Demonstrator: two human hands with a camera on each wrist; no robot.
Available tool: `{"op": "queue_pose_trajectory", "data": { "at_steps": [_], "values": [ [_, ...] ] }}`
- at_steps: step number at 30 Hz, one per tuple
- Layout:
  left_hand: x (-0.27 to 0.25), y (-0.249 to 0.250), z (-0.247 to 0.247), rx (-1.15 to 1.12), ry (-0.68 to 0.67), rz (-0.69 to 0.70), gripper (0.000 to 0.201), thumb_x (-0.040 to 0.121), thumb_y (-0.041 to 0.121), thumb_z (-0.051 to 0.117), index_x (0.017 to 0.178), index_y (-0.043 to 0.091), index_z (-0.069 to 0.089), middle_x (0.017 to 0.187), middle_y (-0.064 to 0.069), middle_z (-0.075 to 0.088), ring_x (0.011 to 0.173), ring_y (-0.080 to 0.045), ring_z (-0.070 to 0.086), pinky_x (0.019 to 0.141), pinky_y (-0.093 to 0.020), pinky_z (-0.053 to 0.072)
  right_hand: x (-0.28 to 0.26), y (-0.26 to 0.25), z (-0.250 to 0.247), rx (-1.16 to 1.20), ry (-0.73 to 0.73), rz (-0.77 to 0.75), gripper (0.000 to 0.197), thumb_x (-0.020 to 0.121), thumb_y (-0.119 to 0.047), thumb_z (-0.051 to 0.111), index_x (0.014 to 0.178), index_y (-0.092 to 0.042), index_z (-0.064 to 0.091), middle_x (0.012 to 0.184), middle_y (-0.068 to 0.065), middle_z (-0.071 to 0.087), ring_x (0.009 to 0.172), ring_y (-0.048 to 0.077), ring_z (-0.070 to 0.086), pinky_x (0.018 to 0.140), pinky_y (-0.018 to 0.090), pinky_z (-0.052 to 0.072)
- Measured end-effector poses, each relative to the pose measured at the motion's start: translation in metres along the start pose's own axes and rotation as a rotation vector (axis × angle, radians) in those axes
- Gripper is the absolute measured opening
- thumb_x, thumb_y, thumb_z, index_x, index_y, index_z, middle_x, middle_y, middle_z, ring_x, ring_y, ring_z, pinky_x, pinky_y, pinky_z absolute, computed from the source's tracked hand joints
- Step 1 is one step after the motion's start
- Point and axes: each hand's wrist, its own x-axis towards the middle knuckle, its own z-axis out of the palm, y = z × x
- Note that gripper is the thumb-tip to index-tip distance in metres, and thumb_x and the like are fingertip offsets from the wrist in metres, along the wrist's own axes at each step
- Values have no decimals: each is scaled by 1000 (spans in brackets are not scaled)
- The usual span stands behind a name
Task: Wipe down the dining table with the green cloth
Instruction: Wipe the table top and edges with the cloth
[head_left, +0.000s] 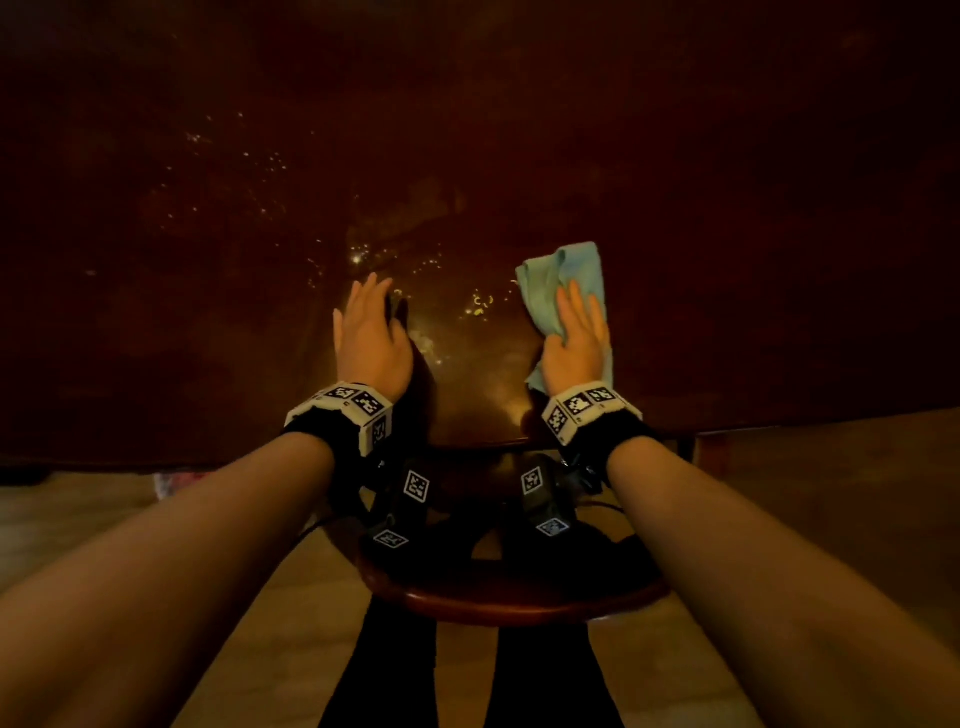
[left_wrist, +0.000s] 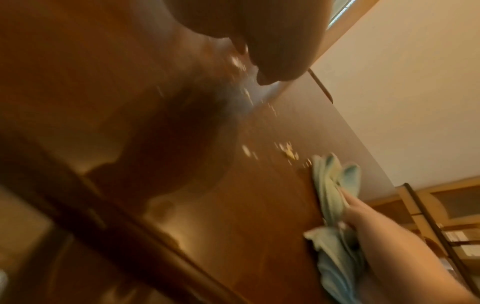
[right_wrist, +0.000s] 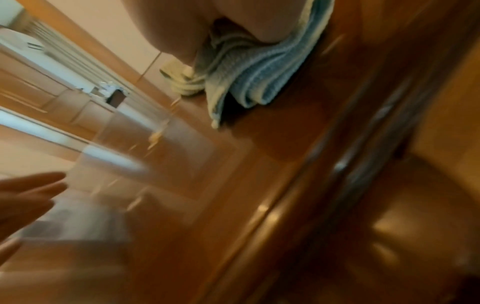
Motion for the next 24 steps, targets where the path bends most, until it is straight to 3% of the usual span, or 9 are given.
{"op": "queue_pose_trajectory", "data": {
  "at_steps": [4,6,9,13,16,20,24],
  "values": [
    [12,-26,-36,31,3,46,48,96,9,34,143,17,31,156,-1,21,147,-16,8,120,-38,-2,-7,-57,59,172,-159,-65,54,87,5,35,138,-13,41,153,-1,29,145,16,15,119,27,7],
    [16,-31,-46,42,-1,83,48,96,7,34,143,17,32,156,-2,22,147,-16,9,121,-39,-1,-6,-81,67,356,-221,-19,53,89,8,32,138,-9,40,154,3,27,145,18,16,121,29,10],
    [22,-18,-45,52,-37,142,52,93,2,35,143,16,32,156,-2,23,147,-17,11,121,-39,-1,-1,-88,43,550,-134,79,52,89,10,30,137,-7,42,152,5,31,140,23,31,115,33,29],
    [17,27,-16,66,-166,264,53,92,-1,34,142,18,35,155,-3,26,146,-17,14,120,-36,-2,-2,-40,-23,534,54,153,50,90,7,31,135,-10,46,151,2,34,139,16,31,106,16,26],
    [8,65,16,75,-334,361,53,92,-1,33,141,19,36,156,-3,22,146,-17,15,119,-33,-2,-2,17,-75,456,243,192,48,90,7,33,133,-7,47,152,1,31,139,14,31,101,12,26],
    [0,104,63,197,-496,402,66,90,-4,35,149,20,19,160,-1,6,147,-16,3,120,-33,-1,0,82,-142,357,435,248,49,91,4,34,136,-10,44,154,-4,26,133,1,29,91,-3,29],
    [-8,112,85,464,-520,339,76,87,0,42,151,18,4,160,-1,-5,147,-16,-4,121,-35,-2,12,128,-182,331,497,328,54,88,6,34,136,-16,45,153,-5,30,141,13,28,104,15,28]
  ]
}}
